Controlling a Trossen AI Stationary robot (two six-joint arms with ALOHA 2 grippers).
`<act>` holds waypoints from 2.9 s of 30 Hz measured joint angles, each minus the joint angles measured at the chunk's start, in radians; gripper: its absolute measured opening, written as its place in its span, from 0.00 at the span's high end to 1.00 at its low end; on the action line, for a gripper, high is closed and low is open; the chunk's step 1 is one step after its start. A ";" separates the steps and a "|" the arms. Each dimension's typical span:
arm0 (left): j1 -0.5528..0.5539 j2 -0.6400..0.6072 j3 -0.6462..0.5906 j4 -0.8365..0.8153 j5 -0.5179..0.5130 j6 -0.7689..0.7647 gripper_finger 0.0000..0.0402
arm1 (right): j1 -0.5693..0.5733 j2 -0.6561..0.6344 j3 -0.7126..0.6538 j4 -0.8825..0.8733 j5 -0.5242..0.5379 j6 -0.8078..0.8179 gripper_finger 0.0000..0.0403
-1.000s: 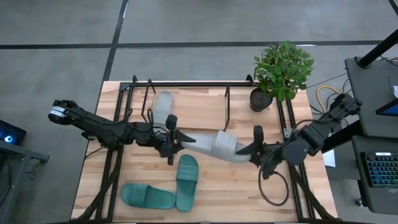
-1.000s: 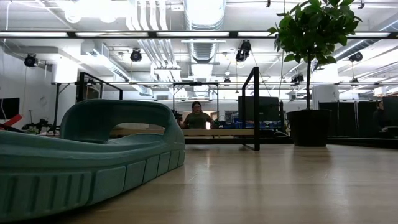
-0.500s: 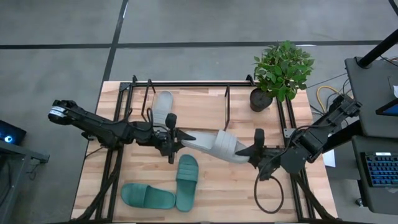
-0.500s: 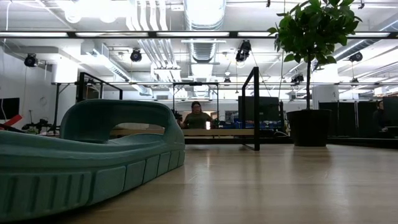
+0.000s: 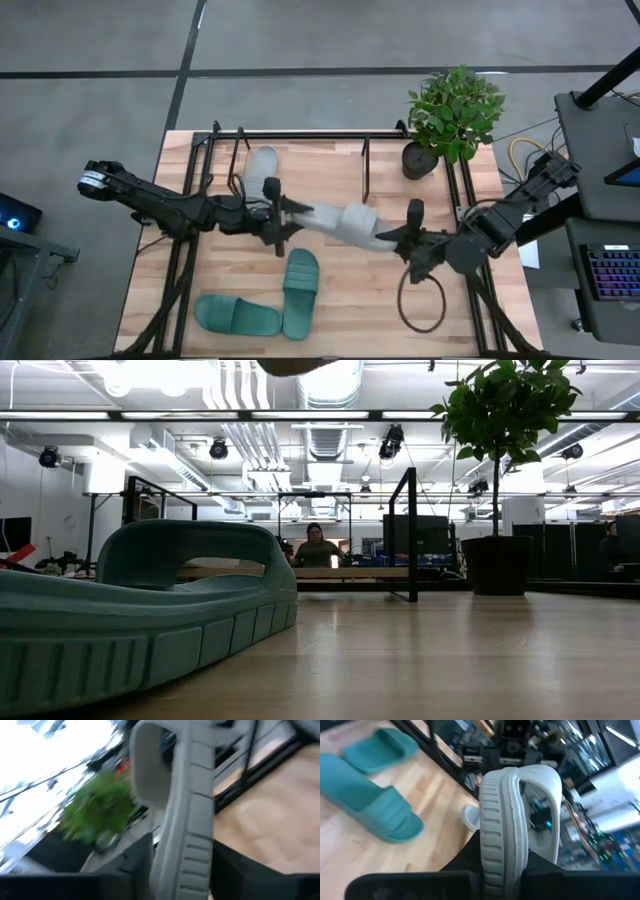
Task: Pick and place slides into the shelf
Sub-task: Put the left grey slide on the shelf
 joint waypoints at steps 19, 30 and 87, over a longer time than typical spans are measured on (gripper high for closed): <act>-0.009 -0.094 -0.001 -0.082 -0.275 -0.256 0.40 | 0.001 0.101 -0.001 -0.001 0.424 0.145 0.93; -0.043 0.074 0.016 -0.039 -0.541 0.095 0.40 | -0.005 0.216 0.066 -0.020 0.437 0.240 0.93; 0.006 0.296 0.327 -0.310 -0.445 0.134 0.48 | -0.007 0.211 0.097 -0.230 0.281 0.274 0.93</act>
